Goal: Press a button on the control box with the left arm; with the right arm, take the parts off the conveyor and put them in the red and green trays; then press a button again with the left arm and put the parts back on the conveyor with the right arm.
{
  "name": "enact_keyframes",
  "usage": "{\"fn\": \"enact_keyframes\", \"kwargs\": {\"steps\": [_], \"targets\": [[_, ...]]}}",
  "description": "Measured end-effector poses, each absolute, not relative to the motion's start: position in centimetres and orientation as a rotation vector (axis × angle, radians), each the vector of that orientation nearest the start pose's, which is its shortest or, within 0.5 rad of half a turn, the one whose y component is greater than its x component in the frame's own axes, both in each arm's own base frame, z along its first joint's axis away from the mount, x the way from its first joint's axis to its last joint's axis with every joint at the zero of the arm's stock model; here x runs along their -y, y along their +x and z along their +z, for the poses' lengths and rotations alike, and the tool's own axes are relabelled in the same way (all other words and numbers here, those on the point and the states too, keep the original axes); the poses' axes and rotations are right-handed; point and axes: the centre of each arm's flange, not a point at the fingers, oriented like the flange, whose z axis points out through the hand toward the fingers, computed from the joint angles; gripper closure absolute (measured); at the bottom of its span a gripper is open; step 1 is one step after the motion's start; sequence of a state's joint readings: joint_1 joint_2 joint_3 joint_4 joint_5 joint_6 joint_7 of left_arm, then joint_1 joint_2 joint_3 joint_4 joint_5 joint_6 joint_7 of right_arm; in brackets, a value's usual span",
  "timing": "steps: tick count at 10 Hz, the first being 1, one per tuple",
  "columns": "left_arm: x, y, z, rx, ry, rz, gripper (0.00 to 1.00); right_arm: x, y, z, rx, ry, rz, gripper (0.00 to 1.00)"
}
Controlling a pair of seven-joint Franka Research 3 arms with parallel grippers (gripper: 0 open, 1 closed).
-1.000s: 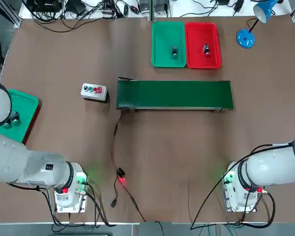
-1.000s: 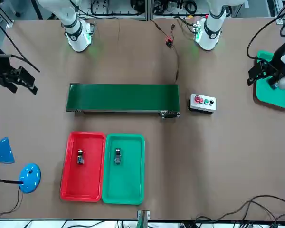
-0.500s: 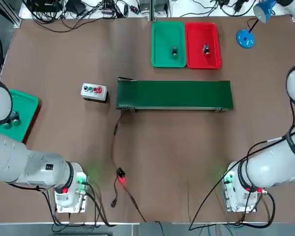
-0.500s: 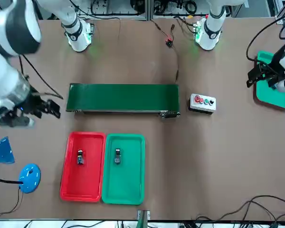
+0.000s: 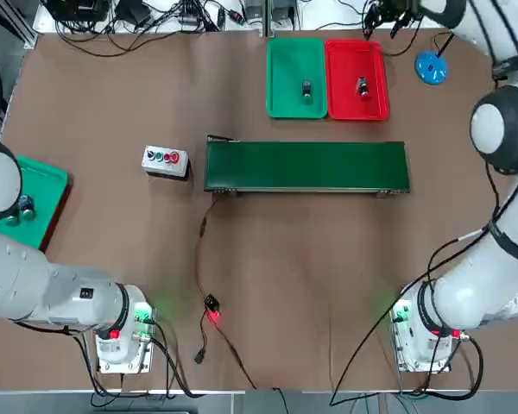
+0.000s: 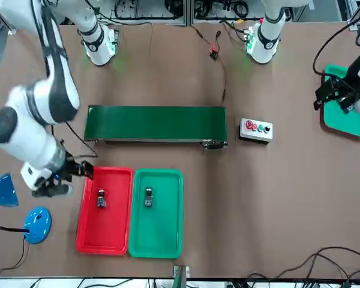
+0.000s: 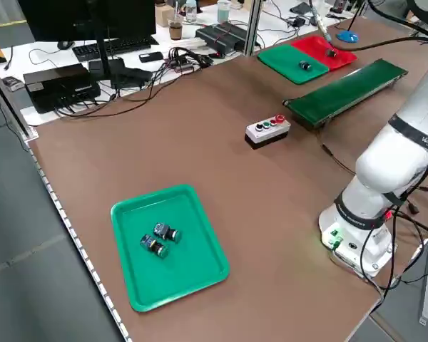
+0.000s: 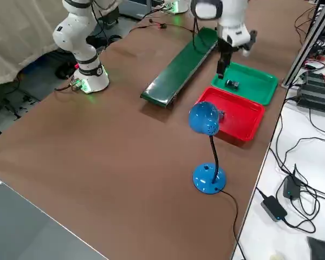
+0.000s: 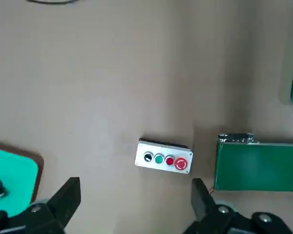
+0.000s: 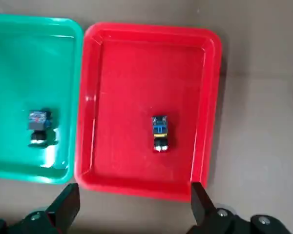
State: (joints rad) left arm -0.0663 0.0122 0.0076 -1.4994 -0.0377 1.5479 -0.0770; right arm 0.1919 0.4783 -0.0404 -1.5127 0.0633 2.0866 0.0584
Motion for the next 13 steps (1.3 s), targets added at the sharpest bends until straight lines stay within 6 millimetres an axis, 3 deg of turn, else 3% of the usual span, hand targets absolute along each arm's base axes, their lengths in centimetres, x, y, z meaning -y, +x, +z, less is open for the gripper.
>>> {"fn": "enact_keyframes", "kwargs": {"steps": [2, 4, 7, 11, 13], "targets": [[3.4, 55.6, 64.8, 0.034, -3.181, -0.049, 0.00, -11.0, 70.7, 32.8, 0.167, -3.099, -0.153, 0.00], [3.4, 55.7, 64.7, 0.032, -3.181, -0.046, 0.00, -10.4, 71.5, 28.1, 0.194, -3.105, -0.183, 0.00], [3.5, 55.7, 64.7, 0.029, -3.180, -0.044, 0.00, -9.3, 72.2, 24.5, 0.188, -3.108, -0.233, 0.00], [3.7, 55.7, 64.6, 0.021, -3.181, -0.043, 0.00, -9.7, 72.4, 19.5, 0.196, -3.101, -0.331, 0.00], [3.8, 55.5, 64.4, 0.019, -3.180, -0.013, 0.00, -9.9, 72.4, 18.3, 0.201, -3.099, -0.349, 0.00]]}}
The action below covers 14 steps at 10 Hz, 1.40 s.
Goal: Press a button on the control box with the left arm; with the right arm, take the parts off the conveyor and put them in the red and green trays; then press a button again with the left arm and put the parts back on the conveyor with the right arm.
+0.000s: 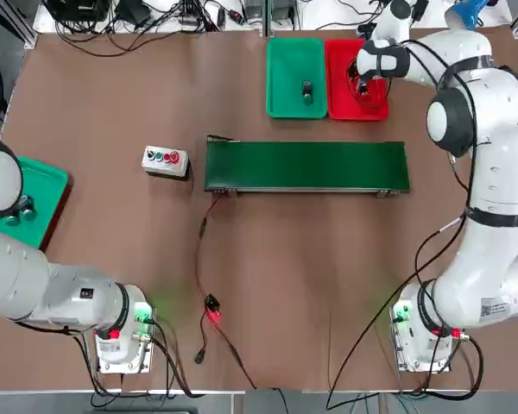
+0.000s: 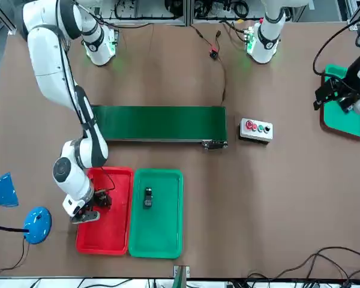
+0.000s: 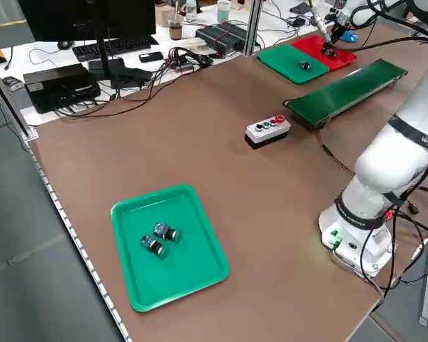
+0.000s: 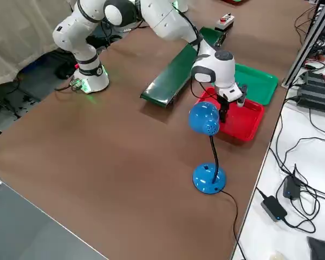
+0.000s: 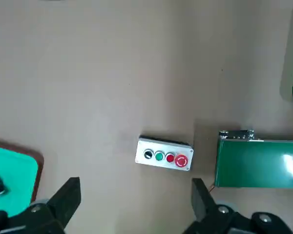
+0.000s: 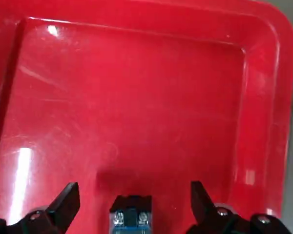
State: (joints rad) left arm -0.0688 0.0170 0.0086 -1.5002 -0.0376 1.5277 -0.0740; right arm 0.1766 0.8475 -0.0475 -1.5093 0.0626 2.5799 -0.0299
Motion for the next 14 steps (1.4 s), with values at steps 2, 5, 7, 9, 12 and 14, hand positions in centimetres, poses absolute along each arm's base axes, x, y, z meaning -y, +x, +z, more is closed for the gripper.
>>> {"fn": "enact_keyframes", "kwargs": {"steps": [2, 5, 7, 9, 12, 14], "targets": [[3.5, 55.4, 64.3, 0.028, -3.179, 0.001, 0.00, -10.0, 72.4, 18.4, 0.216, -3.100, -0.342, 0.01], [3.2, 55.7, 63.9, 0.037, -3.178, 0.014, 0.00, -9.9, 71.8, 17.8, 0.233, -3.114, -0.210, 0.01], [3.2, 55.7, 63.7, 0.036, -3.178, 0.018, 0.00, -9.9, 71.5, 17.8, 0.236, -3.118, -0.136, 0.01], [2.9, 55.8, 63.7, 0.045, -3.178, 0.019, 0.00, -10.1, 71.5, 18.4, 0.241, -3.119, -0.099, 0.01], [3.2, 55.8, 63.7, 0.037, -3.178, 0.019, 0.00, -10.2, 71.6, 19.4, 0.244, -3.117, -0.094, 0.11], [3.5, 55.7, 63.7, 0.027, -3.178, 0.020, 0.00, -10.3, 71.4, 19.3, 0.246, -3.117, -0.082, 0.33]]}}
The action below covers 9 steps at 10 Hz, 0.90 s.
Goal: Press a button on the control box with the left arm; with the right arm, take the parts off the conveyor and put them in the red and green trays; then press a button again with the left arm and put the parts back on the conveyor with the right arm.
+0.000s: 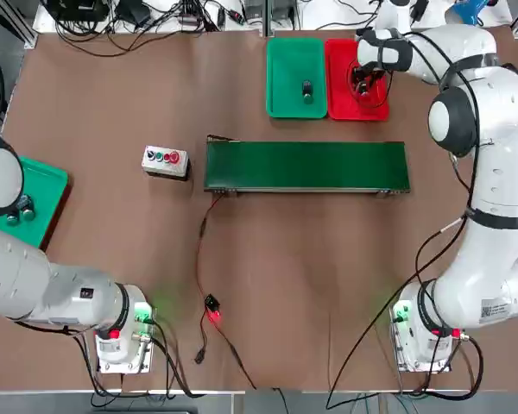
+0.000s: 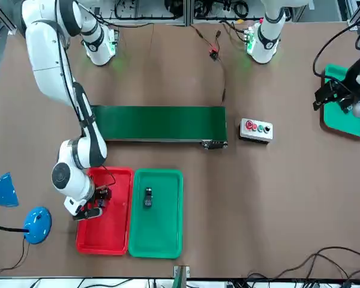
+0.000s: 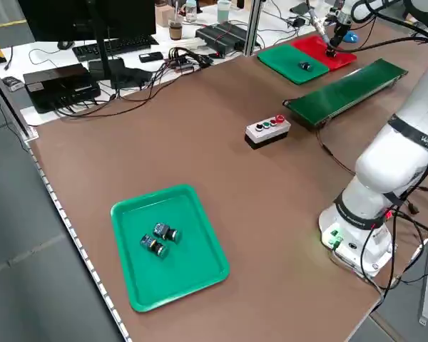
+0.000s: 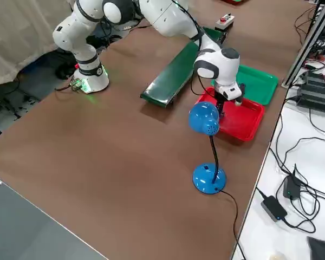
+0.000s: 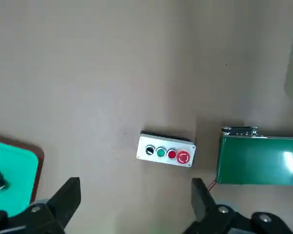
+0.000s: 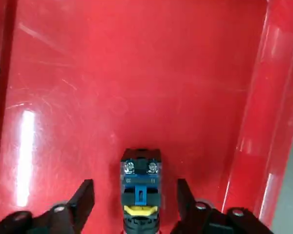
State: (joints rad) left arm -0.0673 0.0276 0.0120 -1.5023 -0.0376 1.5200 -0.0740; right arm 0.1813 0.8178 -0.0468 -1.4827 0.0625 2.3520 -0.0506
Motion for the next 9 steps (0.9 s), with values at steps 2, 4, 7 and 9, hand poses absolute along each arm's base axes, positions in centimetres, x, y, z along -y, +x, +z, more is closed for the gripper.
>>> {"fn": "enact_keyframes", "kwargs": {"steps": [2, 4, 7, 9], "targets": [[3.5, 55.7, 63.7, 0.027, -3.178, 0.020, 0.00, -10.7, 71.3, 19.2, 0.254, -3.116, -0.078, 0.52], [3.5, 55.7, 63.7, 0.026, -3.178, 0.020, 0.00, -10.9, 71.3, 19.3, 0.257, -3.115, -0.080, 0.66], [3.6, 55.7, 63.7, 0.026, -3.178, 0.019, 0.00, -10.8, 71.4, 22.8, 0.257, -3.114, -0.021, 0.67], [3.6, 55.7, 63.7, 0.026, -3.178, 0.019, 0.00, -10.7, 70.5, 28.0, 0.258, -3.110, 0.089, 0.67]]}}
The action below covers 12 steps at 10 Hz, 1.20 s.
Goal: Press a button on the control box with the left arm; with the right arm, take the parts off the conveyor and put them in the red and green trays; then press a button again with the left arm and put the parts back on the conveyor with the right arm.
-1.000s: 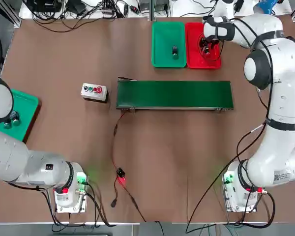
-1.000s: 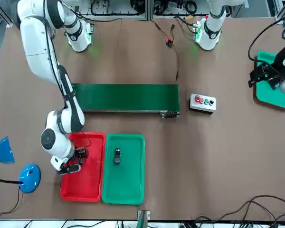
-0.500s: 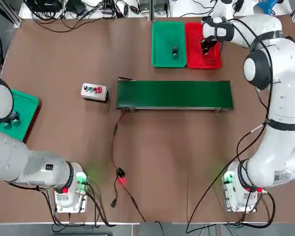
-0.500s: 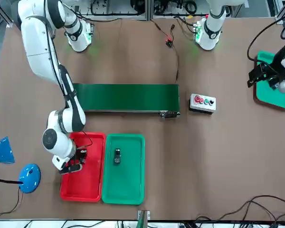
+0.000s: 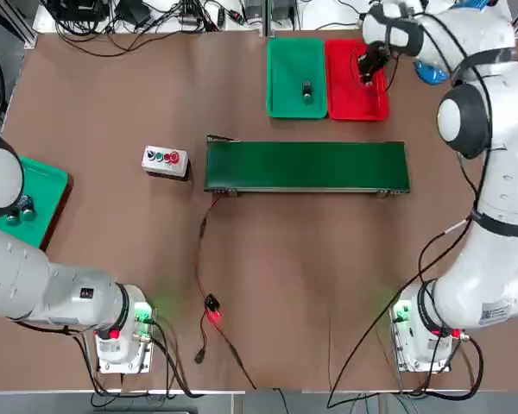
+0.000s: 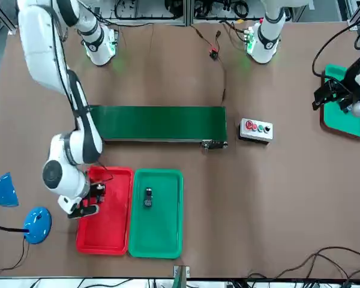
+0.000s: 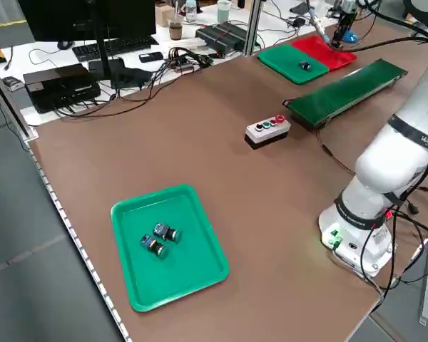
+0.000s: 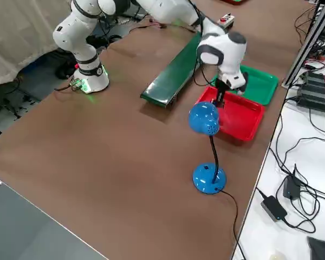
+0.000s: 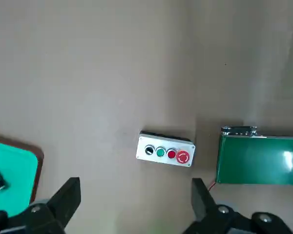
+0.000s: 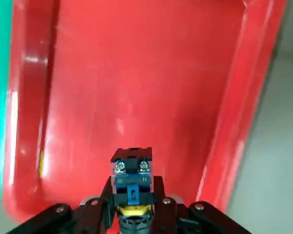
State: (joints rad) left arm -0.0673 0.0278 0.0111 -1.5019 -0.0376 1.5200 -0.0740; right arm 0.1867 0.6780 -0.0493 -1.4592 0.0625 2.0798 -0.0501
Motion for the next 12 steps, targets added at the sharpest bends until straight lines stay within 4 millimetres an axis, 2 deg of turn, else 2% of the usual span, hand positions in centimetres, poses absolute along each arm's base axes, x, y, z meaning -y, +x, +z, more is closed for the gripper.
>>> {"fn": "enact_keyframes", "kwargs": {"steps": [1, 2, 3, 8, 10, 12], "targets": [[3.6, 55.7, 63.7, 0.025, -3.178, 0.019, 0.00, -10.4, 69.5, 30.5, 0.256, -3.106, 0.149, 0.67], [3.6, 55.7, 63.7, 0.025, -3.178, 0.020, 0.00, -10.0, 68.2, 32.1, 0.250, -3.103, 0.193, 0.67], [3.6, 55.8, 63.7, 0.026, -3.178, 0.020, 0.00, -9.4, 66.3, 32.5, 0.241, -3.099, 0.231, 0.67], [3.5, 55.8, 63.6, 0.027, -3.178, 0.021, 0.00, -8.1, 55.7, 31.3, 0.235, -3.080, 0.366, 0.67], [3.6, 55.8, 63.6, 0.026, -3.178, 0.021, 0.00, -8.5, 52.0, 29.3, 0.257, -3.081, 0.359, 0.67], [4.0, 55.7, 63.6, 0.016, -3.178, 0.021, 0.00, -8.7, 49.8, 27.4, 0.272, -3.080, 0.384, 0.67]]}}
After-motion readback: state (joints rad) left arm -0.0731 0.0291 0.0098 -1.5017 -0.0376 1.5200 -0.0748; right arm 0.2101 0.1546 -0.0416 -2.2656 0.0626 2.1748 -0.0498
